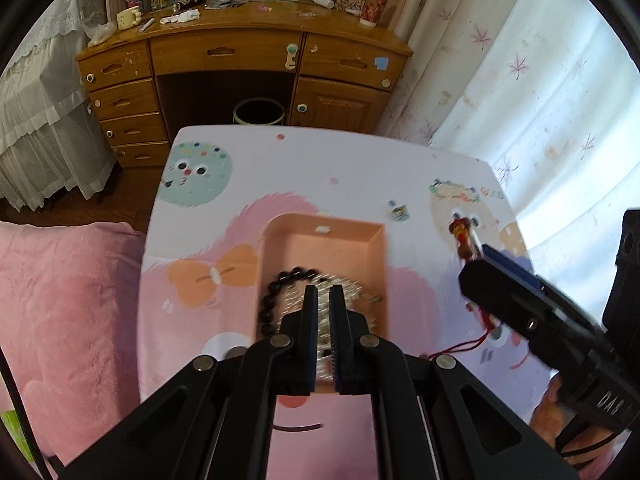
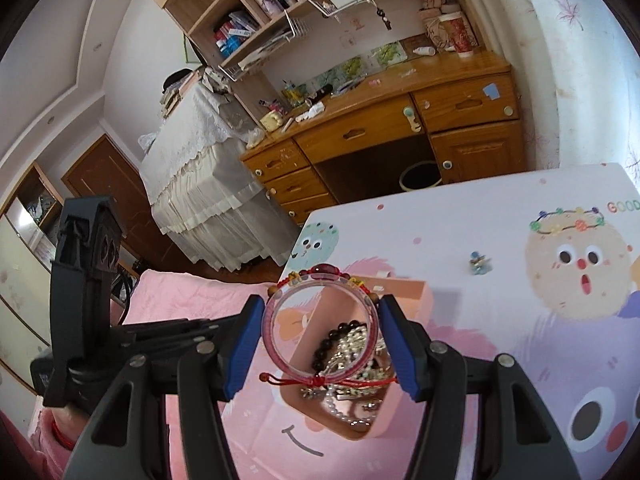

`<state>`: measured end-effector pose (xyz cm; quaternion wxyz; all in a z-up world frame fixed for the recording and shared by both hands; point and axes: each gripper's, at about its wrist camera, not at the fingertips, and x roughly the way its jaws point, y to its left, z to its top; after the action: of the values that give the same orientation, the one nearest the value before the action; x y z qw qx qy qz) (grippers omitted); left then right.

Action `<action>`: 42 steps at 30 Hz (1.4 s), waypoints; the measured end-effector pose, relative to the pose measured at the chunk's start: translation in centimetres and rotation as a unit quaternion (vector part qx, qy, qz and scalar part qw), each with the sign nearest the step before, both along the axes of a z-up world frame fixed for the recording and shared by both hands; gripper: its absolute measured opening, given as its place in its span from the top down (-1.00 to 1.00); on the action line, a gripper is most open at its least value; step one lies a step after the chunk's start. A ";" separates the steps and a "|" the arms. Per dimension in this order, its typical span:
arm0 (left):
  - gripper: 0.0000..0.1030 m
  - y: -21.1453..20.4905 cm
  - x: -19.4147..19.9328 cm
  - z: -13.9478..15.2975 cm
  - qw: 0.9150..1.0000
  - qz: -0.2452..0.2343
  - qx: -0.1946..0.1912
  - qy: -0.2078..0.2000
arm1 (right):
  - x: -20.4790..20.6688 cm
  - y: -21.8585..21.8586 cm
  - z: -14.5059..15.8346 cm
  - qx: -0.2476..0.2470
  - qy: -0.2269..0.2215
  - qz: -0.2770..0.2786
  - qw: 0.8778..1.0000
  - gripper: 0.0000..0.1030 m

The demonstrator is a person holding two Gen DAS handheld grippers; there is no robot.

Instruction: Organize jewelry

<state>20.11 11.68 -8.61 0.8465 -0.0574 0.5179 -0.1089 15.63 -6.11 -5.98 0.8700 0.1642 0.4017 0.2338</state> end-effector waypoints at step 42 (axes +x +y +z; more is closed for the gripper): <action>-0.20 7.8 -1.7 -5.0 0.998 0.034 -0.033 -0.042 | 17.4 -7.7 -12.8 -0.039 0.332 -0.214 0.918 -0.33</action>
<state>18.42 19.43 -13.61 0.8682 -0.0981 0.4761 -0.0997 32.98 -13.82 -18.82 0.7218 0.2802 0.6314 -0.0423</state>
